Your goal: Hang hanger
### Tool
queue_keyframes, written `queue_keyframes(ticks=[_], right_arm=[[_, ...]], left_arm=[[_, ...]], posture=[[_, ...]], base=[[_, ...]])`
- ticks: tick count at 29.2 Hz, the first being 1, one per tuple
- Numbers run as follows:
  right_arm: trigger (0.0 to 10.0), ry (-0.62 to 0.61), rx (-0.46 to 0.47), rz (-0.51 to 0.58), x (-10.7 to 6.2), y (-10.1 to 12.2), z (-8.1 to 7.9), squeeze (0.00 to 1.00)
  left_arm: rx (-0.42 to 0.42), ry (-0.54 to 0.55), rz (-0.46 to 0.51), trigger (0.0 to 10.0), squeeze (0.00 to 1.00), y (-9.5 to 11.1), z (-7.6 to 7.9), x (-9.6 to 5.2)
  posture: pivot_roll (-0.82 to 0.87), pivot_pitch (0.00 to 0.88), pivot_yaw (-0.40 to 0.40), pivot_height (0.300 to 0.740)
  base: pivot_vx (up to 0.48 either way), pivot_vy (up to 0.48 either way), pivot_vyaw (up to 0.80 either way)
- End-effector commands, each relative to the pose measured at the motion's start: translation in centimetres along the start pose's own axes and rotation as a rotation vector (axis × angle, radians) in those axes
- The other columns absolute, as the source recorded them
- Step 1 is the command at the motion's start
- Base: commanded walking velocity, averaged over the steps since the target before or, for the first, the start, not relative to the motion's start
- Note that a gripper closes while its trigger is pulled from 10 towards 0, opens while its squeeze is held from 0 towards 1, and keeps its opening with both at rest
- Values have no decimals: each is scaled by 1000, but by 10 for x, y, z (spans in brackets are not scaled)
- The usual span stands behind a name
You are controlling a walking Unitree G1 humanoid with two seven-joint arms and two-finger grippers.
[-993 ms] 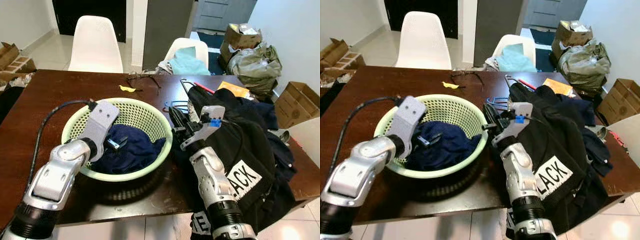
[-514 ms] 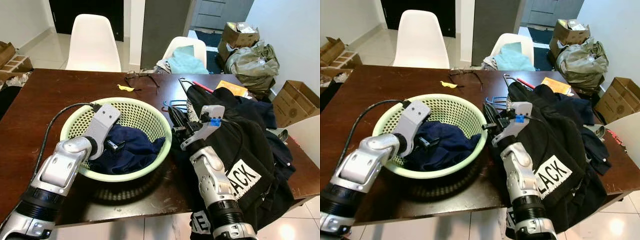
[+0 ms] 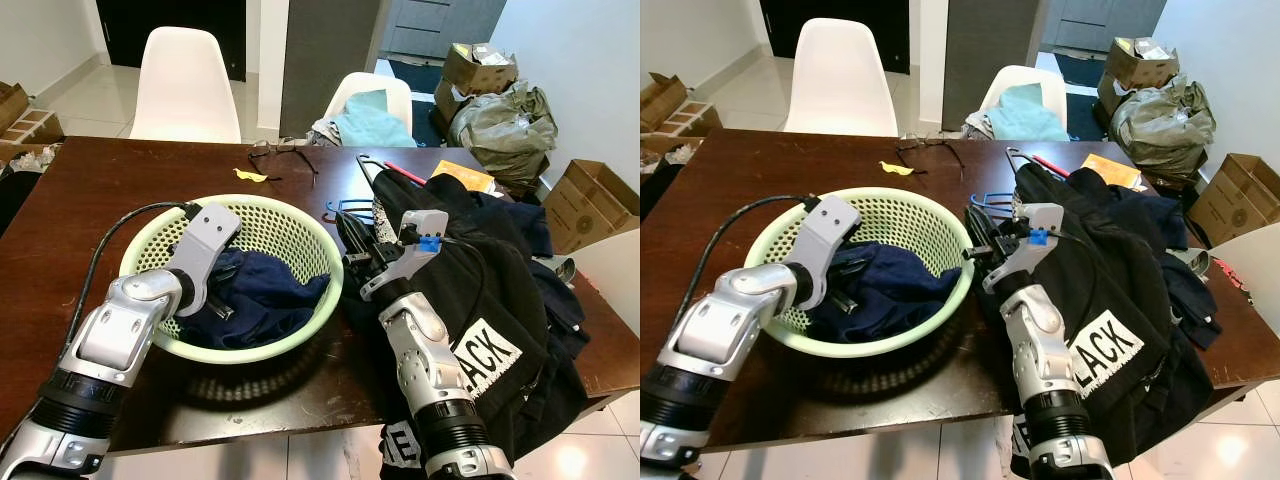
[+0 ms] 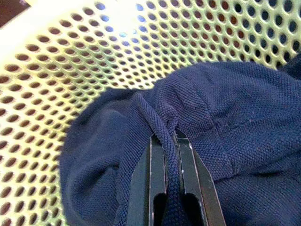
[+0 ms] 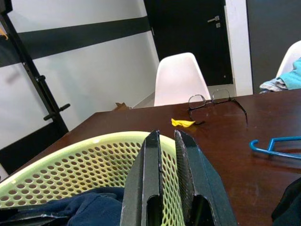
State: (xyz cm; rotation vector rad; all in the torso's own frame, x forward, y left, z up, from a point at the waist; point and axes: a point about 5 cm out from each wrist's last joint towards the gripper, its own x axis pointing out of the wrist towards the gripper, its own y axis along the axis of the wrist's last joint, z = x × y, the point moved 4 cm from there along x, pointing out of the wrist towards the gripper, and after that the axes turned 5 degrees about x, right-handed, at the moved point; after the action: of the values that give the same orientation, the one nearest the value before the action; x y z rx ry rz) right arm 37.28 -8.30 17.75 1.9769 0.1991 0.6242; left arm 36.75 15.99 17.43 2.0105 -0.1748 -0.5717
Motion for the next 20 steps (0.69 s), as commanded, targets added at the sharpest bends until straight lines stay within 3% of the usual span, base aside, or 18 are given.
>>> queue_keyframes(ticks=[1,3,4,5,6,8,9,11,12,13,14,17,18,20], right_arm=[[10000,-18,8,-8,0,-1,5,0],[10000,-18,8,-8,0,-1,5,0],[10000,-21,8,-7,0,0,5,0],[10000,-21,8,-7,0,0,5,0],[10000,-25,8,-6,0,0,6,0],[10000,-25,8,-6,0,0,6,0],[10000,-27,8,-4,0,0,6,0],[10000,-27,8,-4,0,0,6,0],[10000,-30,8,-3,0,0,7,0],[10000,-30,8,-3,0,0,7,0],[10000,-33,7,-1,-1,0,7,0],[10000,-33,7,-1,-1,0,7,0],[10000,-37,7,2,-1,1,8,0],[10000,-37,7,2,-1,1,8,0]], left_arm=[[61,114,148,0,0,33,-24,-5],[61,114,148,0,0,33,-24,-5],[80,199,316,0,0,64,-38,-14],[80,199,316,0,0,64,-38,-14],[65,271,515,0,0,99,-49,-29],[65,271,515,0,0,99,-49,-29],[44,316,700,0,0,128,-55,-47],[44,316,700,0,0,128,-55,-47],[23,336,861,0,0,153,-56,-66],[23,336,861,0,0,153,-56,-66],[0,333,1002,0,0,175,-55,-85],[0,333,1002,0,0,175,-55,-85],[-29,318,1113,0,0,193,-55,-101],[-29,318,1113,0,0,193,-55,-101]], posture=[[18,68,-145,740],[18,68,-145,740],[18,69,-143,740],[18,69,-143,740],[19,68,-144,740],[19,68,-144,740],[19,68,-144,740],[19,68,-144,740],[17,66,-143,740],[17,66,-143,740],[16,58,-143,740],[16,58,-143,740],[16,58,-143,740],[16,58,-143,740]], base=[[0,0,0],[0,0,0],[0,0,0],[0,0,0],[0,0,0],[0,0,0],[0,0,0],[0,0,0],[0,0,0],[0,0,0],[0,0,0],[0,0,0],[0,0,0],[0,0,0]])
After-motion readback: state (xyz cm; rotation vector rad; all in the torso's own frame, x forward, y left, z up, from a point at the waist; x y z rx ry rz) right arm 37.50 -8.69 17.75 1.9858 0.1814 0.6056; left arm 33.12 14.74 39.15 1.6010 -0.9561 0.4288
